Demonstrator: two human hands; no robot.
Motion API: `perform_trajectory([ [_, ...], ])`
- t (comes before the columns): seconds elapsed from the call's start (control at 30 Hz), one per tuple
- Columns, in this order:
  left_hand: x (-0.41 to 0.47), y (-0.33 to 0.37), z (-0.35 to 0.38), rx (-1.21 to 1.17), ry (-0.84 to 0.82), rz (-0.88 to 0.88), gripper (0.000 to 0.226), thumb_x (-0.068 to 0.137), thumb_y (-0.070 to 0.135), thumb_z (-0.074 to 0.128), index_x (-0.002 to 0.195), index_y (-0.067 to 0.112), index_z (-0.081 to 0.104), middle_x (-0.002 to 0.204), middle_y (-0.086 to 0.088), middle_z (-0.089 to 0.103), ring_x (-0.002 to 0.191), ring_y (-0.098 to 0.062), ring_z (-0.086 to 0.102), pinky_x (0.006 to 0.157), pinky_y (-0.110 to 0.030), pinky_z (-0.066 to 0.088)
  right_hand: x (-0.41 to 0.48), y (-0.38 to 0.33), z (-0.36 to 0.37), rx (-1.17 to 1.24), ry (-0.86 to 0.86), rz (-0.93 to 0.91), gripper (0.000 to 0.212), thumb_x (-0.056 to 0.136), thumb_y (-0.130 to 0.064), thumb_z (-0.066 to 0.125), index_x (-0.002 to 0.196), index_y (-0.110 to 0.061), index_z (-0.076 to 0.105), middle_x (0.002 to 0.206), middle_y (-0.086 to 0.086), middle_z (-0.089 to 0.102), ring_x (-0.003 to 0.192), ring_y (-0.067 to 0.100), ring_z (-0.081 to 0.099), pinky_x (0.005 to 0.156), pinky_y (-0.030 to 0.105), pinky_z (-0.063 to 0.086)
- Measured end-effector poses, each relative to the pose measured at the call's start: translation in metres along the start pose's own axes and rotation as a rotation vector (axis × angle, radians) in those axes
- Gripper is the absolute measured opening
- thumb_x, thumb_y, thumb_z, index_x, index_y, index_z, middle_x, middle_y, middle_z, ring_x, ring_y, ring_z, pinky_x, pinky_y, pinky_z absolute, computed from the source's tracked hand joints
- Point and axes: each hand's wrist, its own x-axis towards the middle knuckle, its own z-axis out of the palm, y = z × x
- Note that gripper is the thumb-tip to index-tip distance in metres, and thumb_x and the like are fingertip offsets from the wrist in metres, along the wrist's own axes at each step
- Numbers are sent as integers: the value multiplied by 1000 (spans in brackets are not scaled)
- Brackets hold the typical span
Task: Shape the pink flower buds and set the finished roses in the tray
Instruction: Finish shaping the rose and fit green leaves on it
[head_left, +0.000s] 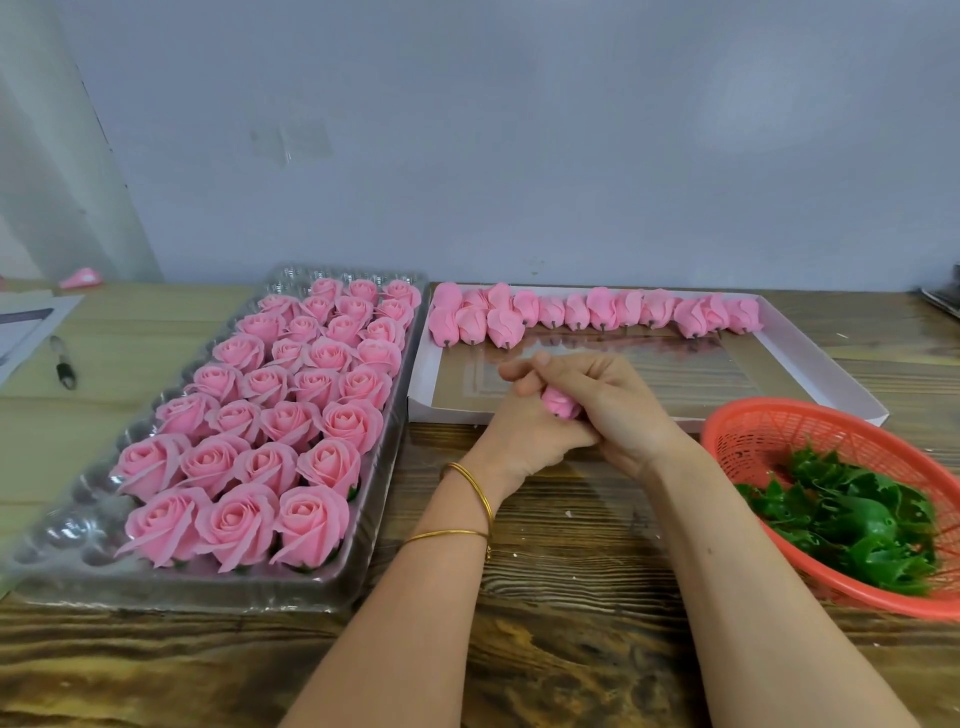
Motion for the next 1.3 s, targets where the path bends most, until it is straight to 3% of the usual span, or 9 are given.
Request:
perform_trajectory([
  [0.23,0,1,-1,-98,15,-92,18,80,-5,57,69,9,56,52,-1,40,48,-10,42,41,-16,30,0,0,3,-77,-37,-29,27,82,-37,60,84,-16,76,105,5,75,110,17,67,102,34,48],
  [0.4,2,-2,1,-87,63,-58,18,78,3,60,66,16,61,47,10,49,48,-1,53,41,-15,38,-1,0,0,-145,-99,-24,21,80,-39,65,93,-31,78,104,-3,75,105,9,67,90,20,50],
  [0.57,3,-5,3,-23,123,-53,22,81,6,64,68,24,65,61,14,63,70,4,63,63,-20,50,1,1,-3,-233,-140,-4,21,89,-27,66,110,-30,72,115,-6,72,110,6,65,88,16,50],
  [0.8,0,6,3,108,199,-5,10,89,3,61,96,4,68,94,-12,67,97,-20,64,88,-38,52,0,2,-3,-321,-122,11,45,79,-41,75,122,-33,63,118,-11,68,110,-2,61,86,11,47],
  [0.9,3,8,3,161,254,28,17,86,-3,64,103,-2,66,97,-10,68,99,-18,65,88,-36,52,1,1,1,-286,4,-61,38,79,-46,63,112,-30,69,113,-8,71,110,0,62,92,13,46],
  [1.0,0,7,-1,175,217,95,19,75,0,73,84,16,71,84,-3,73,84,-12,68,77,-29,55,2,-1,2,-123,186,-116,37,93,-45,53,108,-17,73,106,-4,75,102,1,67,81,8,48],
  [1.13,1,4,-2,330,266,116,30,74,4,72,72,32,63,75,7,68,81,-15,66,71,-25,51,6,2,2,-252,287,-174,39,104,-33,42,99,-12,74,97,-4,75,94,-2,68,79,8,47],
  [1.23,2,5,1,485,299,121,10,81,6,65,74,14,68,75,-6,69,80,-25,66,65,-26,48,9,6,7,-349,283,-196,38,104,-31,42,93,-15,75,90,-6,74,89,-3,67,77,7,45],
  [1.3,2,5,1,588,322,150,12,85,6,59,80,4,69,80,-15,70,82,-30,65,64,-27,44,10,10,9,-417,280,-208,40,104,-31,43,80,-32,74,86,-5,75,88,-2,67,76,11,46],
])
